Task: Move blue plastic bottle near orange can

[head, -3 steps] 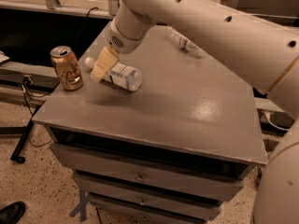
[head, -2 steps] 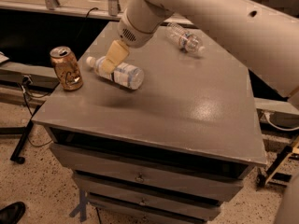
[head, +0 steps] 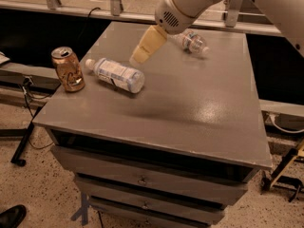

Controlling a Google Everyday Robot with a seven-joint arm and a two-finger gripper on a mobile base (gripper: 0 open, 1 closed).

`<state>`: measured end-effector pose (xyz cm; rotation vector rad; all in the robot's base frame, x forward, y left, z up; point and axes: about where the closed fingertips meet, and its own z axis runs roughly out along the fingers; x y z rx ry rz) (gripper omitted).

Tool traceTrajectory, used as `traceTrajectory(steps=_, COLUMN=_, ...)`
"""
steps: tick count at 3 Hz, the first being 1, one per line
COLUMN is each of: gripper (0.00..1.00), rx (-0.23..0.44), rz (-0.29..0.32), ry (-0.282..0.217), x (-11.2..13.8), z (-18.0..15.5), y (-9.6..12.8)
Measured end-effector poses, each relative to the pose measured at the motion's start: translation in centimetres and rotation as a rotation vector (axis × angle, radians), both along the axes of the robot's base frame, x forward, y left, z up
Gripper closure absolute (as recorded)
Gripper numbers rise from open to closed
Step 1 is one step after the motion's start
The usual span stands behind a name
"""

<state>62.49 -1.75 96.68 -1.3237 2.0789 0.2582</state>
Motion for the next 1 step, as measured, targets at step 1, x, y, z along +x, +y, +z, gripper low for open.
traceTrajectory(steps=1, gripper=0.00, rx=0.000, rz=0.000, ry=0.001, x=0.01, z=-0.03, y=0.07)
